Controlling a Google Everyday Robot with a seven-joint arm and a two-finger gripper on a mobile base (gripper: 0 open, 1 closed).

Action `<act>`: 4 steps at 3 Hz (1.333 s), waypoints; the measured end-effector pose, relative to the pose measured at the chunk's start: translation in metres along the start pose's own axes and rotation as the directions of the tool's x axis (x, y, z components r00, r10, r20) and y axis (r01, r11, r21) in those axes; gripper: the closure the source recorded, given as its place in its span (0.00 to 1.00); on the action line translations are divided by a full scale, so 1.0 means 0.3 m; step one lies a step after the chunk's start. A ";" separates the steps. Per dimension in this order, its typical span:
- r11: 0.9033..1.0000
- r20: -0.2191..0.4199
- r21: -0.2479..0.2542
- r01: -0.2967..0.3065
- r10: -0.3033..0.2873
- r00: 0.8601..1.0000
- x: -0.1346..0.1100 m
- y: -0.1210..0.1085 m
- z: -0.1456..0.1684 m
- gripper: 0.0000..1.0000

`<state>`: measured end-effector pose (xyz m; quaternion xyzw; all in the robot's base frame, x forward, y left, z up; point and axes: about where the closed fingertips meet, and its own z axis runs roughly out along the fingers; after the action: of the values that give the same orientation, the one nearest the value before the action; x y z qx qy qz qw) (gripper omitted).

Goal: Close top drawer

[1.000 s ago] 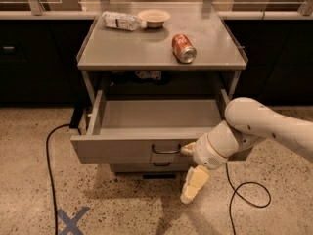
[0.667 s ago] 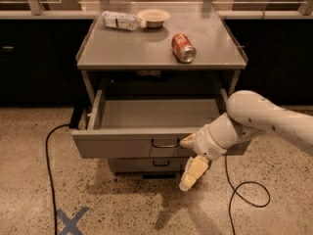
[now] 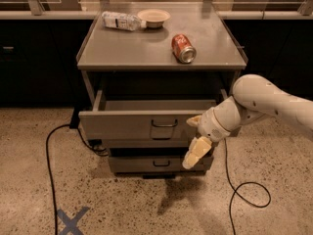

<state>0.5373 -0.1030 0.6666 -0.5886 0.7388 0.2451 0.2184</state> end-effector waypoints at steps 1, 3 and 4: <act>1.000 0.000 0.000 0.000 0.000 1.000 0.000 0.000 0.000 0.00; 0.999 0.033 0.018 -0.038 0.037 0.999 -0.009 -0.148 0.000 0.00; 0.998 0.040 0.038 -0.055 0.053 0.998 -0.025 -0.247 0.001 0.00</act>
Offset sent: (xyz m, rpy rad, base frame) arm 0.0354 -0.0055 -0.0064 0.0388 0.0174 -0.0359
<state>0.6115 -0.1109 0.6633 -0.5591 0.7548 0.2476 0.2375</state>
